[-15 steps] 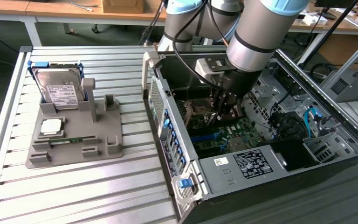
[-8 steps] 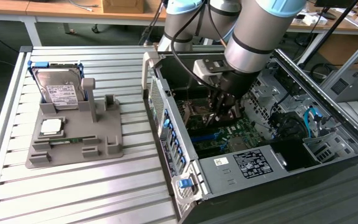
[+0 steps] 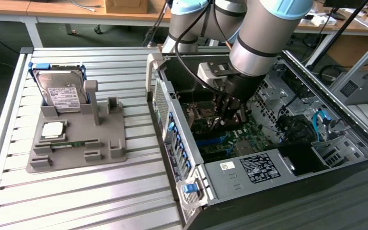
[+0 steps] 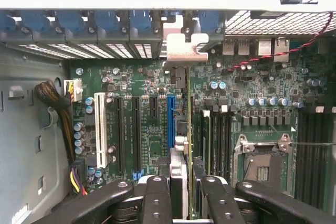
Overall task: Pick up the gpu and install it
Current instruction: 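Insert the gpu into the slot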
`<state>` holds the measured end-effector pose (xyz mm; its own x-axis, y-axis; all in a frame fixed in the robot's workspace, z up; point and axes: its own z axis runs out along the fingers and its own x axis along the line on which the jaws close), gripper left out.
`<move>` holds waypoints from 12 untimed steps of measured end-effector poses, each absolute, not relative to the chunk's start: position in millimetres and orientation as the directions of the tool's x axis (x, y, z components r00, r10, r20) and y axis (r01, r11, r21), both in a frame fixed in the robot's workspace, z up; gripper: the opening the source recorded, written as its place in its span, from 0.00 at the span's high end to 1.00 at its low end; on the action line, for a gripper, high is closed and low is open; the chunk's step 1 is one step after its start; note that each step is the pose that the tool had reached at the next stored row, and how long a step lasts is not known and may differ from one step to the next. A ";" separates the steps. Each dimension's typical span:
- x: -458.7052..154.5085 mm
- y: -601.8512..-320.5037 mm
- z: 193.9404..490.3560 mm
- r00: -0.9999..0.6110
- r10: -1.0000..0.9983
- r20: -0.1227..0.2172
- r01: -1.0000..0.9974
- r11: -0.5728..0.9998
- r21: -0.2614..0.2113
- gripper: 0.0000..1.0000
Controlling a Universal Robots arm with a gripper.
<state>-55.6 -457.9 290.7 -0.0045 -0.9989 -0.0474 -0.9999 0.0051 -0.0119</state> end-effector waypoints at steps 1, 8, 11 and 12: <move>-55.7 -457.9 290.3 -0.005 -0.999 -0.048 -1.000 0.005 -0.012 0.73; -57.5 -457.8 287.3 -0.004 -0.999 -0.048 -1.000 0.005 -0.012 0.73; -58.1 -457.8 286.0 -0.005 -0.999 -0.047 -1.000 0.005 -0.012 0.73; -58.2 -457.8 285.8 -0.005 -0.999 -0.048 -1.000 0.005 -0.012 0.73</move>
